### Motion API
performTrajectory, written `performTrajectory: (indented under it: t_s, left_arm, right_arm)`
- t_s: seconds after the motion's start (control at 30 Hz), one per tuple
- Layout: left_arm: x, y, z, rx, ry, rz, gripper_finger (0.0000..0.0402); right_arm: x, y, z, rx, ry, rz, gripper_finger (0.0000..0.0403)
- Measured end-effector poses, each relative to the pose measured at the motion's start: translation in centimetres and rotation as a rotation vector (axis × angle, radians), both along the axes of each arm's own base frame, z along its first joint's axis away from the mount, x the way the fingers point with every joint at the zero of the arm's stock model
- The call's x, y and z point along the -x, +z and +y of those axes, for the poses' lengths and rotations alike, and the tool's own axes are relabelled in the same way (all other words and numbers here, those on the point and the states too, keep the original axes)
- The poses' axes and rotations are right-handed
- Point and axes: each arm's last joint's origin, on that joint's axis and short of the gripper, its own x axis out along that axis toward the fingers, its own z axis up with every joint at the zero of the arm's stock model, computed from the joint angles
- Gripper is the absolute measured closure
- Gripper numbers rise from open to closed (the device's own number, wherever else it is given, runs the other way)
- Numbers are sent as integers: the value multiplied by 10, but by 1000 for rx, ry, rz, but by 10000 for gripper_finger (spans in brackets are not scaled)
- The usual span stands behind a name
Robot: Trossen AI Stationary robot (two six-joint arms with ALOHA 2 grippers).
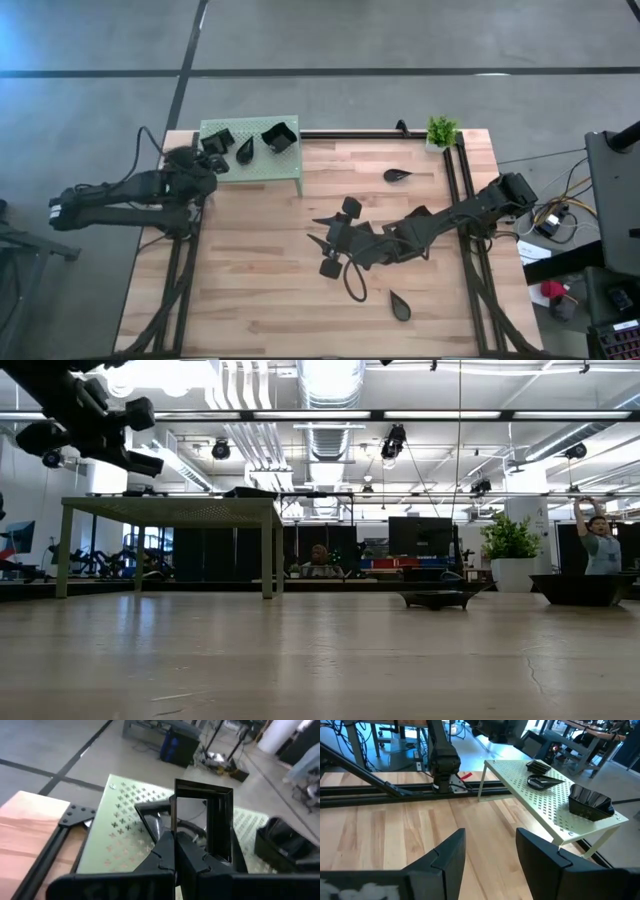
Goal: Pick & Place Mini shaped plates
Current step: Stack the black square plate on top of the black square plate on the shelf
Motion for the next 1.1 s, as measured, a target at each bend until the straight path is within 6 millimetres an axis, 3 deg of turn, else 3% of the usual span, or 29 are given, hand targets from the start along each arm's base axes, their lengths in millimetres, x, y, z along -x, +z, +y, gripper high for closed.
performTrajectory:
  t_s: [0.5, 1.1]
  left_arm:
    - [3, 1, 33, 45, 135, -5, 401]
    - [-8, -2, 44, 69, 144, -44, 401]
  right_arm:
    - [0, 0, 0, -17, -6, -7, 229]
    - [0, 0, 0, -6, -2, -2, 230]
